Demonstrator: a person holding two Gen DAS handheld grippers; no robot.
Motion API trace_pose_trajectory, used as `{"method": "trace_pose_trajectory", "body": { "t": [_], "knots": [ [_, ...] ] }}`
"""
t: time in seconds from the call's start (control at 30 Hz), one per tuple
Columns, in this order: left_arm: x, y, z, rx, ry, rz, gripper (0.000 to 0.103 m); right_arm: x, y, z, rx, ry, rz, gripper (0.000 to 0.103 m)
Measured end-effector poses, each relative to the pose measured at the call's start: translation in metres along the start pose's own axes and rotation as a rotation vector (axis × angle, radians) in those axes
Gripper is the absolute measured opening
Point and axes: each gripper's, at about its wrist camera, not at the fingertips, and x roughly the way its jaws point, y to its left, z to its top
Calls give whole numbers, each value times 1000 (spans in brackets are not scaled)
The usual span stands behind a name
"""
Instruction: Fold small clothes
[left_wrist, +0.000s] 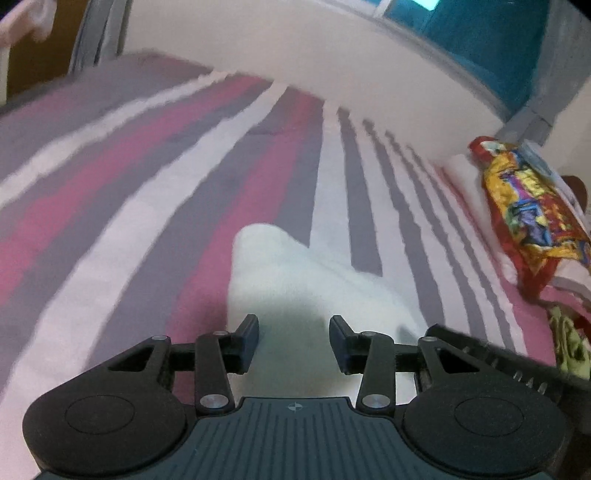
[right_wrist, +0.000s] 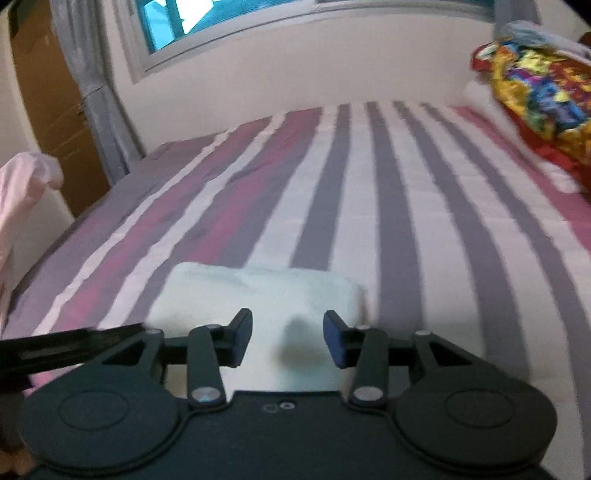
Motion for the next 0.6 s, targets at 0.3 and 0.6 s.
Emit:
{"method": "trace_pose_trajectory", "body": {
  "t": [0.3, 0.6],
  "knots": [
    [20, -7, -12, 69, 33, 109, 41, 49, -12, -19, -12, 151, -87, 40],
    [-42, -14, -50, 98, 28, 113, 41, 3, -5, -27, -15, 119, -89, 41]
  ]
}}
